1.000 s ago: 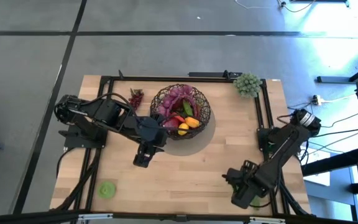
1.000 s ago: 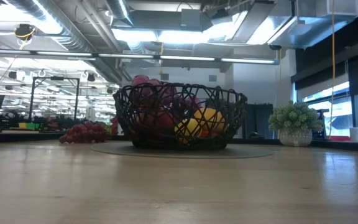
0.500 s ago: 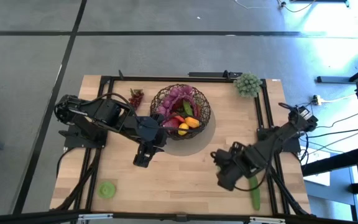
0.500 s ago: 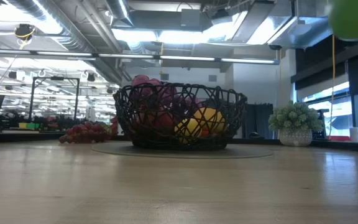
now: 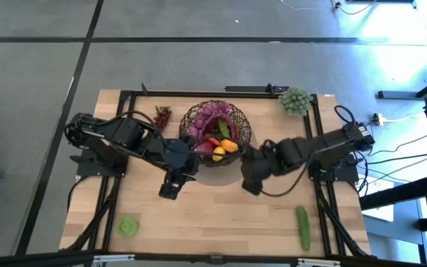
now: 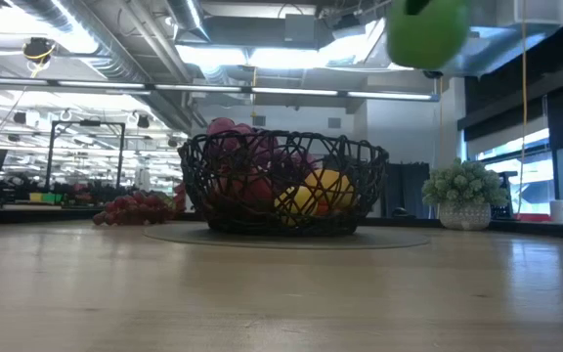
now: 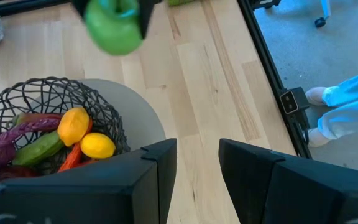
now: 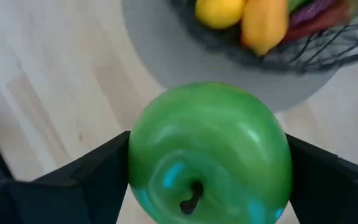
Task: Build produce basket
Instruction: Put the green apple into the wire basket
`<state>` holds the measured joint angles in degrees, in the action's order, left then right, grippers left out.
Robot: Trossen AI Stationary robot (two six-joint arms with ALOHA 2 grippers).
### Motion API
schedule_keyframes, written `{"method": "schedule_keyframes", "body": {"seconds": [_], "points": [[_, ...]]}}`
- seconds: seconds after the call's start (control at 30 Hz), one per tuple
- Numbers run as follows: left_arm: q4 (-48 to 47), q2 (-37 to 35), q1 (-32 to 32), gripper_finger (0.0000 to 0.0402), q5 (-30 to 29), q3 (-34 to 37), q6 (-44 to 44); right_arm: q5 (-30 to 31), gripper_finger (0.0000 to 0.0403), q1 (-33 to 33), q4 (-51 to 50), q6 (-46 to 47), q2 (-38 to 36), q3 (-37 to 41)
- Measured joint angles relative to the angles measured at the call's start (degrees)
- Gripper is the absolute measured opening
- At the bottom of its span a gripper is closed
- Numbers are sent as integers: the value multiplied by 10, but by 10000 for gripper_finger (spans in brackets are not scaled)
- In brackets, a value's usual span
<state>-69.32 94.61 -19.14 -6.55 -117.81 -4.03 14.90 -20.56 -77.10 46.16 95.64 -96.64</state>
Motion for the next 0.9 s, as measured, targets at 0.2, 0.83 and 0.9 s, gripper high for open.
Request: {"method": "schedule_keyframes", "body": {"seconds": [0.2, 0.83, 0.9], "points": [[-9, 0, 2, 110, -24, 0, 56, -1, 336, 57, 49, -80, 0, -15], [34, 6, 34, 110, -94, 0, 102, -56, 337, 183, 177, -214, 16, -16], [47, 6, 37, 110, -95, 0, 104, -62, 337, 197, 186, -232, 30, -16]]}}
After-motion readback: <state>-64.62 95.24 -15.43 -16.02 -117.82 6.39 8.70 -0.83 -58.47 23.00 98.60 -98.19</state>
